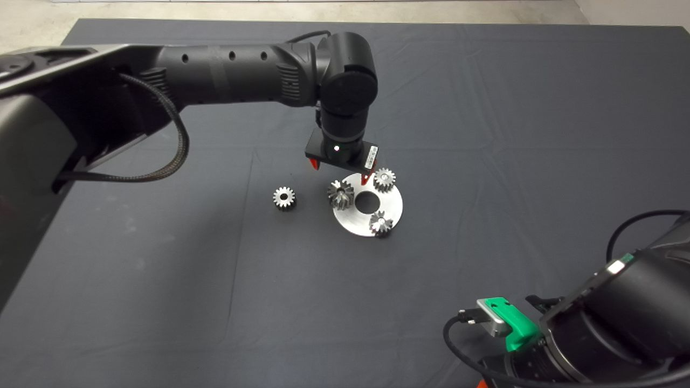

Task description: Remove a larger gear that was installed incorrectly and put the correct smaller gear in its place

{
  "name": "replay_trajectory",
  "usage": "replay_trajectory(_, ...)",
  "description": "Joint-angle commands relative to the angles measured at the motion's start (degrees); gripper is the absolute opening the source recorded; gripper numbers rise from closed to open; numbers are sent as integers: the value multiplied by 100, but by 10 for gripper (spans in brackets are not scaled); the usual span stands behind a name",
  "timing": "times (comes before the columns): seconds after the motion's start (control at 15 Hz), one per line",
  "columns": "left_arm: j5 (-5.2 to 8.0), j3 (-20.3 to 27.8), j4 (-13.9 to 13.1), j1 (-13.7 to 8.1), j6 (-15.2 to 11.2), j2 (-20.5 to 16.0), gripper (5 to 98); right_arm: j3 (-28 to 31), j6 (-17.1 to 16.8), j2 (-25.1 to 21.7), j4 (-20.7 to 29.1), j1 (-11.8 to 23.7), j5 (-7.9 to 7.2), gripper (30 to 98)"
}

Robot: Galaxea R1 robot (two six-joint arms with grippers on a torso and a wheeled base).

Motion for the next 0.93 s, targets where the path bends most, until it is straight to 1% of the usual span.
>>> replay_trajectory(0.0,160,-131,-350,-119,113,25,830,108,-26,17,-50,139,-708,584)
replay_trajectory(0.2,160,-167,-522,-119,145,25,830,124,-26,19,-50,157,-708,584)
replay_trajectory(0.4,142,-175,-640,-119,145,25,830,115,-26,19,64,350,-708,584)
replay_trajectory(0.6,151,-237,-689,-119,145,16,830,89,-26,1,99,359,-708,584)
replay_trajectory(0.73,142,-237,-689,-119,136,-10,830,48,-26,10,161,450,-708,584)
replay_trajectory(0.87,142,-237,-724,-119,92,-10,830,-8,-26,1,257,640,-708,584)
